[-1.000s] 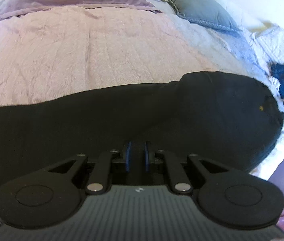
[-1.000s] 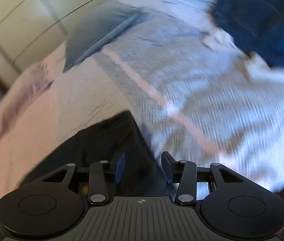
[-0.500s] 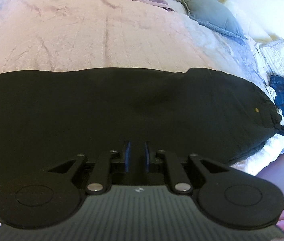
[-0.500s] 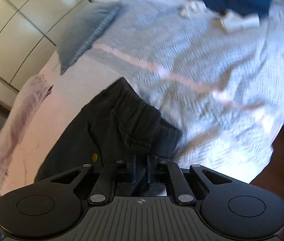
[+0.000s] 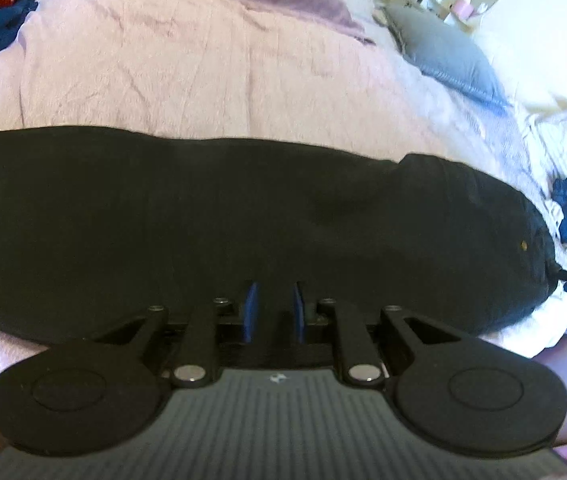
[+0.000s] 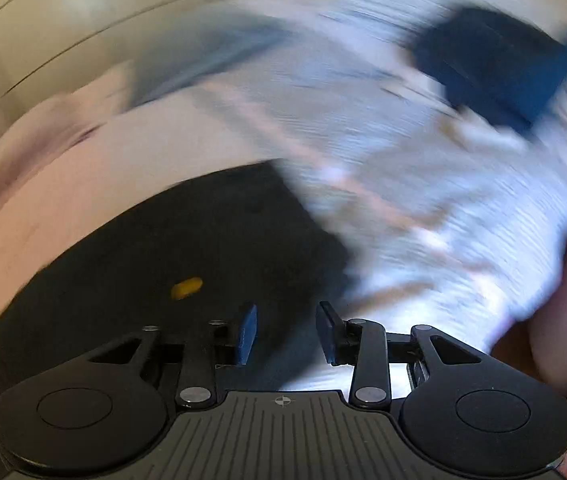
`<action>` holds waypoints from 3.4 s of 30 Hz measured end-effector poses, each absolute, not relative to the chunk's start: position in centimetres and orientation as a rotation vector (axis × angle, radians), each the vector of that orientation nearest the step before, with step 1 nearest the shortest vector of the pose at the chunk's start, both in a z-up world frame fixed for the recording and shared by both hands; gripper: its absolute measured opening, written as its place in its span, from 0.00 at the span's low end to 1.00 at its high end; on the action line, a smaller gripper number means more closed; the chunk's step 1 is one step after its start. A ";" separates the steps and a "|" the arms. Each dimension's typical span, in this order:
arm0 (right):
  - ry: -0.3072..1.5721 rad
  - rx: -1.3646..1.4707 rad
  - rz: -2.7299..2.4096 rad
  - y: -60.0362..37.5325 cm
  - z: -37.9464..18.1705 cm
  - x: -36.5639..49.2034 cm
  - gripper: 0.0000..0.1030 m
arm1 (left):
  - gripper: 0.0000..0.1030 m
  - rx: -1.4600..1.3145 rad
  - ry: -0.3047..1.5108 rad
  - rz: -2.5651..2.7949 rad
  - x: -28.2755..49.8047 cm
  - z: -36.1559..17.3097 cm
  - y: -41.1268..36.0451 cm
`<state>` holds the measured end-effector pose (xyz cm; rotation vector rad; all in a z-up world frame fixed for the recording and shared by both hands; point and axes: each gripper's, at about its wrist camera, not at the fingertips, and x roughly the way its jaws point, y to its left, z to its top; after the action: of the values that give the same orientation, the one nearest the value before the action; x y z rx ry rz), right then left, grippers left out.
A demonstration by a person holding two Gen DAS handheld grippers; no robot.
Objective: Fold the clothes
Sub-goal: 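Open both grippers and release the lengthwise-folded trousers on the bed, then raise both tools and move the left tool toward the leg hems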
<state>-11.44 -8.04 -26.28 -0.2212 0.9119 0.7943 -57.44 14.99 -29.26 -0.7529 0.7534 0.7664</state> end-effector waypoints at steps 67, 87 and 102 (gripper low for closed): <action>0.598 -0.213 1.064 -21.9 -23.8 -39.1 0.68 | 0.44 -0.297 0.604 1.096 -64.4 -23.9 -9.1; 0.580 -0.223 1.109 -22.0 -23.2 -40.9 0.68 | 0.48 -0.319 0.548 1.097 -66.4 -23.0 -9.2; 0.788 -0.199 1.053 -16.8 -27.4 -32.3 0.68 | 0.38 -0.538 0.372 1.159 -65.1 -24.9 1.1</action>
<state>-32.27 -16.83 -27.43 -0.1992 0.7884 1.0533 -65.13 1.10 -24.94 -0.5375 0.3718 1.1589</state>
